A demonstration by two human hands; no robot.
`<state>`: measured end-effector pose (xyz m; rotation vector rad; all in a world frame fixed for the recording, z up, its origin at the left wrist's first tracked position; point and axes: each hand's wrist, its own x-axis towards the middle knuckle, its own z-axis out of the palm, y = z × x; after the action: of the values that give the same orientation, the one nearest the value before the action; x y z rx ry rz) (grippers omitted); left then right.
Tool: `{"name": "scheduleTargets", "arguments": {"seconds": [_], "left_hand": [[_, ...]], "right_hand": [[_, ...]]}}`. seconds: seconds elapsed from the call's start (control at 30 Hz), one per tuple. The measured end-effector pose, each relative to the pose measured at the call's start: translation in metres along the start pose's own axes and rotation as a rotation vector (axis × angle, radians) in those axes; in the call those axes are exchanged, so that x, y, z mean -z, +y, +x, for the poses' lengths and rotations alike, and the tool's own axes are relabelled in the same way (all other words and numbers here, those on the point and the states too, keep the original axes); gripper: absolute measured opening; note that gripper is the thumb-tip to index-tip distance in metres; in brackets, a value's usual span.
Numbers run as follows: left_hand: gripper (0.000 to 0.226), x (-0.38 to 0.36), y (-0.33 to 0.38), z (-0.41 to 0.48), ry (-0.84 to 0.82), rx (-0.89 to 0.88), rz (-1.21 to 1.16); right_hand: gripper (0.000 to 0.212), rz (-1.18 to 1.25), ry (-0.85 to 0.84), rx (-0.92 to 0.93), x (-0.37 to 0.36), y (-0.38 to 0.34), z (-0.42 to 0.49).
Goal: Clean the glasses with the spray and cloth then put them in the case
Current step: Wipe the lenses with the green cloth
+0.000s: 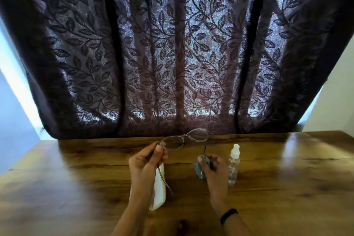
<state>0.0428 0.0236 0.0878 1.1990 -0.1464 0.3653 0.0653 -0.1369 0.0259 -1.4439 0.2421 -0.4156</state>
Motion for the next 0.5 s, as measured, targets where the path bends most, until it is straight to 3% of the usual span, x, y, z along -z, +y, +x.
{"name": "scheduleTargets", "arguments": {"seconds": [0.5], "left_hand": [[0.017, 0.001, -0.006, -0.001, 0.04, 0.019, 0.025]], "right_hand": [[0.024, -0.026, 0.006, 0.421, -0.003, -0.052, 0.021]]}}
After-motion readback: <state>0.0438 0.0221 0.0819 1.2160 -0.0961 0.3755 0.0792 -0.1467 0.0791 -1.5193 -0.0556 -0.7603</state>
